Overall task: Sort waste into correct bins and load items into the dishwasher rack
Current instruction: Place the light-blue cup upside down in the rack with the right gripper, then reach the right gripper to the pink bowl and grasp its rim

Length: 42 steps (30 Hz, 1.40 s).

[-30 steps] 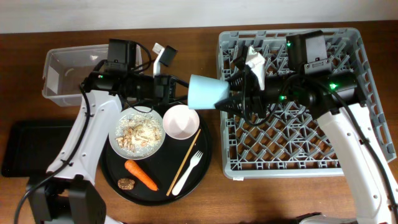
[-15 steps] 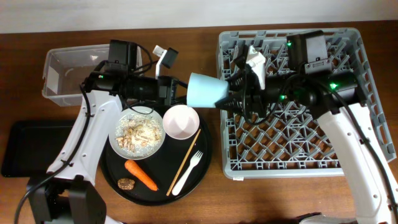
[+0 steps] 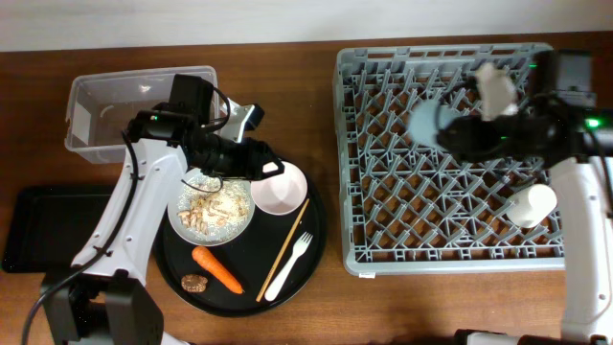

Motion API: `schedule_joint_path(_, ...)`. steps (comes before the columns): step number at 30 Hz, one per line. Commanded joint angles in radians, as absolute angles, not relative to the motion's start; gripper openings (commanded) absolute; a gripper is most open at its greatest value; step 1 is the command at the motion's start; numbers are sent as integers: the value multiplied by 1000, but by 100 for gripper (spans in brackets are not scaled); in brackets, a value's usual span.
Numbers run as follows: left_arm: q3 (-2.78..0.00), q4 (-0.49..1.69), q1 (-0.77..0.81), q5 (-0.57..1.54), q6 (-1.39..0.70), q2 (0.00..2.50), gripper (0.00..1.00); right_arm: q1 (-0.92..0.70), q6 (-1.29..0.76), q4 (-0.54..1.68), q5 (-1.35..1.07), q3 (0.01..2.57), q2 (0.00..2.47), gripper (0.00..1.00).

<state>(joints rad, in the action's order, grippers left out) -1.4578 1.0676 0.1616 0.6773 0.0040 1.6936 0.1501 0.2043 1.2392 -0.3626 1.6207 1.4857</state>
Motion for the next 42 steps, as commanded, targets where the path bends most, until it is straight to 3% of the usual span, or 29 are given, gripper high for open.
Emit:
schedule_joint_path(1, -1465, 1071, 156, 638, 16, 1673, 57, 262, 155, 1268, -175, 1650, 1487, 33)
schedule_joint_path(11, -1465, 1072, 156, 638, 16, 1673, 57, 487, 48, 1259, -92, 1650, 1603, 32)
schedule_joint_path(23, -1465, 1072, 156, 638, 16, 1673, 57, 506, 6, 1195, -51, 1650, 1802, 34)
schedule_joint_path(26, -1465, 1072, 156, 638, 16, 1673, 57, 506, 5, 1172, -51, 1655, 1802, 70)
schedule_joint_path(27, -1465, 1072, 156, 638, 16, 1673, 57, 506, 5, 1168, -52, 1655, 1802, 99)
schedule_joint_path(36, -1465, 1072, 156, 638, 16, 1673, 57, 506, -21, 1168, -108, 1671, 1795, 99)
schedule_joint_path(42, -1465, 1076, 156, 620, 16, 1673, 58, 504, -11, 1245, -278, 1774, 1730, 99)
